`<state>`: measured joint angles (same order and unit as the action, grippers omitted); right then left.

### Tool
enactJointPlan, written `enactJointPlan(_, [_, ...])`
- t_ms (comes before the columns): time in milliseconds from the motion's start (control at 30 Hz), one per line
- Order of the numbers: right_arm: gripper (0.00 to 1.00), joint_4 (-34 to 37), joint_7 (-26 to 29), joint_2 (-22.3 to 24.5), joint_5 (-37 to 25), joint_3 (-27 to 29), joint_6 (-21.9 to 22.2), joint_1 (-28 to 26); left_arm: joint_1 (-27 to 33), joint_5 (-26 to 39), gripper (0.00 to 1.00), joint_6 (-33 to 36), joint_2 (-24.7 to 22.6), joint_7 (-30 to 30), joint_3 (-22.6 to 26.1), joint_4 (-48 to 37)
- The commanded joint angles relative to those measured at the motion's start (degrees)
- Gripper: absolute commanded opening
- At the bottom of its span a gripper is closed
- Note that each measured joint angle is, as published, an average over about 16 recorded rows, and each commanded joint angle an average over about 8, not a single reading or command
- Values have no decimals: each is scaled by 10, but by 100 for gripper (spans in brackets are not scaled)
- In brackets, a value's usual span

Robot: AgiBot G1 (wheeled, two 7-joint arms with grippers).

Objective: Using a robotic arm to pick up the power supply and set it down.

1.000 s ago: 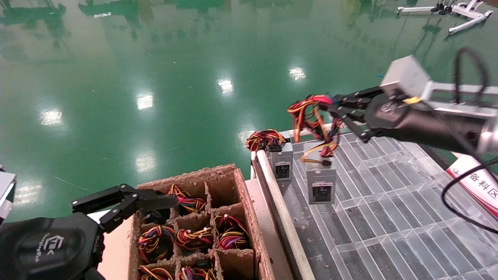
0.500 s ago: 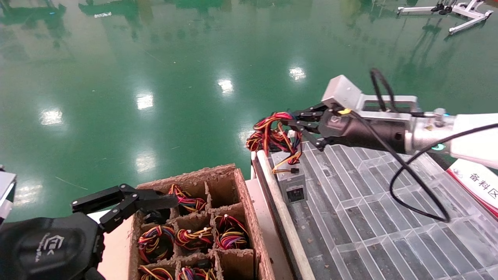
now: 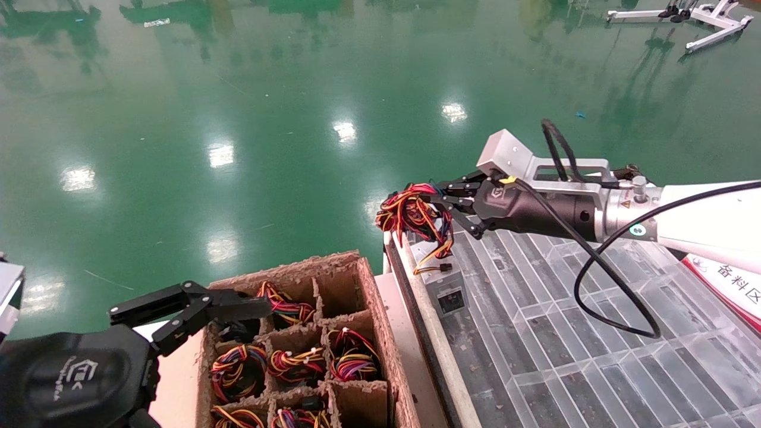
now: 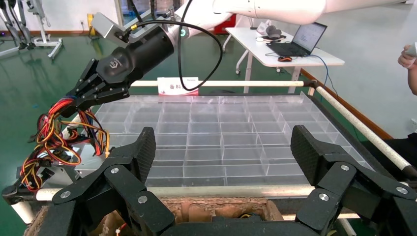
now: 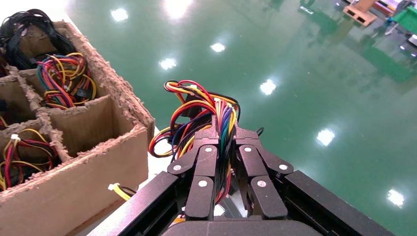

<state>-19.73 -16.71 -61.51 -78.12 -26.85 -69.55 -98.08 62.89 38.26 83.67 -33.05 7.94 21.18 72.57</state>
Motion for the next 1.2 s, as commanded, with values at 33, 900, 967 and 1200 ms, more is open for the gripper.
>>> enactJointPlan(33, [0, 21, -13, -3, 2, 1, -1, -4, 0, 0, 100, 0, 0, 0, 0, 0])
enactJointPlan(900, [100, 137, -90, 2, 21, 16, 0, -10, 0, 0, 100, 0, 0, 0, 0, 0])
enactJointPlan(967, [100, 136, -90, 2, 21, 16, 0, -10, 0, 0, 100, 0, 0, 0, 0, 0])
enactJointPlan(1200, [100, 132, -88, 2, 21, 16, 0, -10, 0, 0, 100, 0, 0, 0, 0, 0])
